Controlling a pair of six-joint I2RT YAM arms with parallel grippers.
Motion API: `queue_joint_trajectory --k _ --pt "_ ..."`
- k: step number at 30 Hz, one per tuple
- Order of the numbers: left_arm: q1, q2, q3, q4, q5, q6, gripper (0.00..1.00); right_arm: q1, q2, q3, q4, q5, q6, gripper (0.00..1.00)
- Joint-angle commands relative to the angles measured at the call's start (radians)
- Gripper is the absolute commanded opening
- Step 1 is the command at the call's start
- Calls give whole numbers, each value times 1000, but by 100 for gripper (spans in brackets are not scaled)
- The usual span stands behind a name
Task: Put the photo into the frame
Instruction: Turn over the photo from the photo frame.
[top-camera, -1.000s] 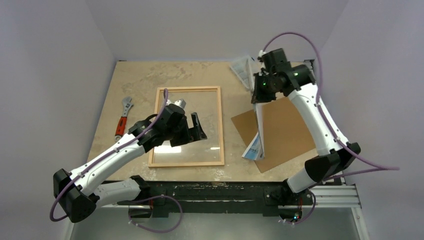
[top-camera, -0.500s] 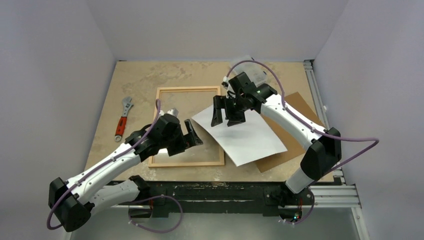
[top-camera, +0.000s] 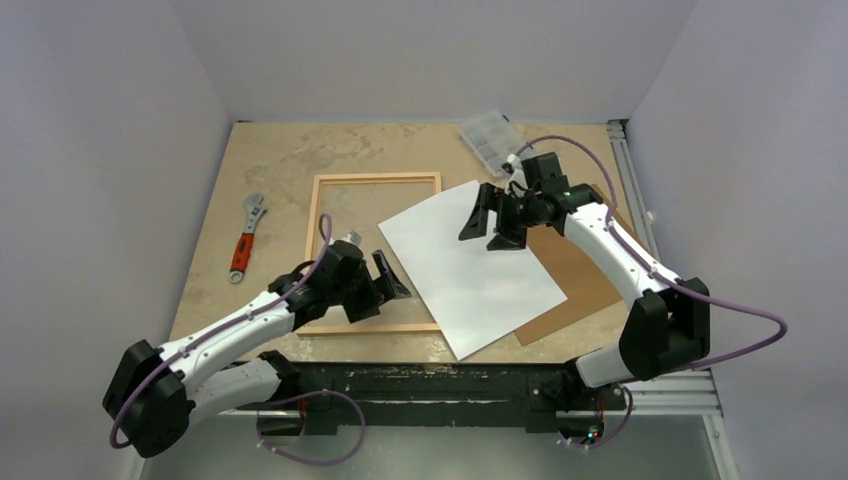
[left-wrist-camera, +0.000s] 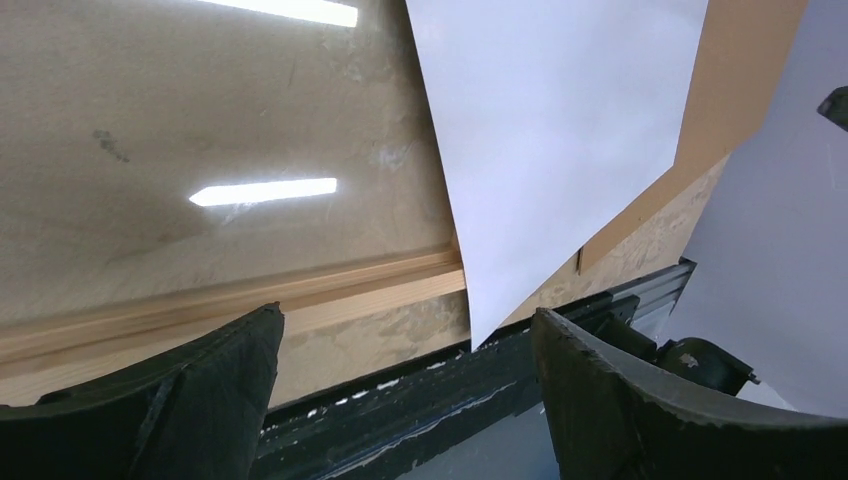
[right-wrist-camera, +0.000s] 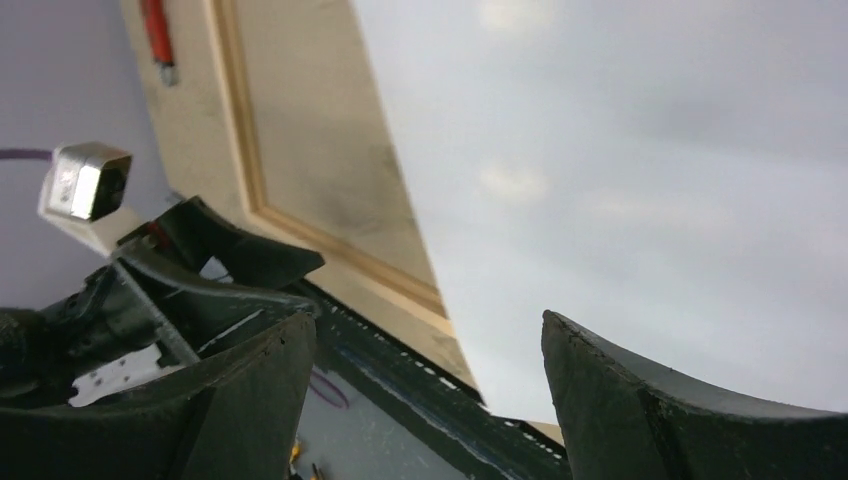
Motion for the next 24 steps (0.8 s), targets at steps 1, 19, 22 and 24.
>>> queue_joint_trajectory --k 1,19,22,24 --pt "30 95 -54 283 99 -40 90 -83 -13 -89 -35 93 -87 82" --pt "30 440 -75 771 99 -160 72 -193 112 -473 277 56 22 79" --pt "18 480 -75 812 90 -177 70 -195 122 -486 287 47 25 78" --pt "9 498 -81 859 86 -189 69 -195 112 -498 296 43 32 78"
